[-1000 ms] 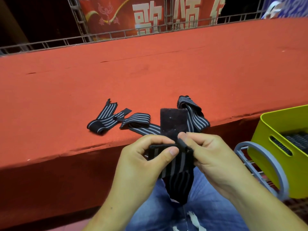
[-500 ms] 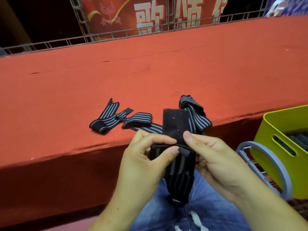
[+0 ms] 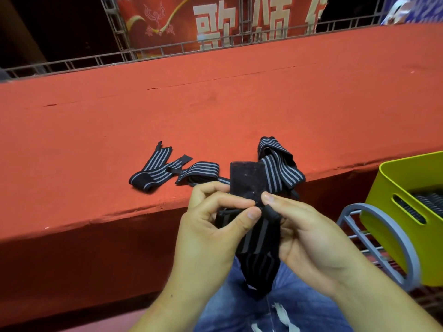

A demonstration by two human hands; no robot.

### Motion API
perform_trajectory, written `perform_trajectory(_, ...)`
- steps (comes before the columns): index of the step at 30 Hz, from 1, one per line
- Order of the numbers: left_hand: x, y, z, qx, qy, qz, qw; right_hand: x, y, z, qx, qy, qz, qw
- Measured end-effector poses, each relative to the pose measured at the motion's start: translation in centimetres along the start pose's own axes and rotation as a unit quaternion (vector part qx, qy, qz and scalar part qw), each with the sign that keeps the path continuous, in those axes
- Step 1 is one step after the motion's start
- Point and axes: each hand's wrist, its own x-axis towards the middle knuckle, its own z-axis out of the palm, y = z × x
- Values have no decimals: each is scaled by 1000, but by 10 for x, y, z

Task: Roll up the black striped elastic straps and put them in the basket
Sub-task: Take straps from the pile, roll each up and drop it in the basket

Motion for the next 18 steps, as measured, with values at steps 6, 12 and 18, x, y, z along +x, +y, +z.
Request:
perform_trajectory(6,0,-4,2,-27,-27,-5,999,0,7,10,70,0,2,998)
perform_trajectory(12,1,-2,3,-16,-26,-17,999,-2,9,16,40,-21,-43,998)
perform_trajectory(18,1,-4,2,-54,-14,-102,993,1,18,8,-37,20,-90,995)
